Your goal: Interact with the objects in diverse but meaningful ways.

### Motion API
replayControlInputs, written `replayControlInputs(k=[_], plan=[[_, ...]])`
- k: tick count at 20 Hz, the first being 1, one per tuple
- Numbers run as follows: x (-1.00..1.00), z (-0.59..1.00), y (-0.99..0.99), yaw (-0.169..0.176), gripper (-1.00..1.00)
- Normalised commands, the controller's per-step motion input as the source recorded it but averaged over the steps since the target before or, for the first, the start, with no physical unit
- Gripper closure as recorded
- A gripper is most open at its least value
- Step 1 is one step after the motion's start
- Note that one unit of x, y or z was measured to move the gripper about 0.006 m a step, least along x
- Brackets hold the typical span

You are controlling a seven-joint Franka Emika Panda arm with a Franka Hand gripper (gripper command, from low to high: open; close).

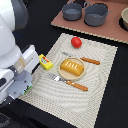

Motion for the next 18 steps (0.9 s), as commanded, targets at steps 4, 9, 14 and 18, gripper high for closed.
replayControlInputs(k=[4,9,14,18], plan=[[1.0,0.77,-0.17,-0.001,1.0],[1.0,0.43,-0.23,-0.023,1.0],[0.96,0.19,-0.19,-0.038,1.0],[0.93,0.05,-0.19,-0.037,1.0]])
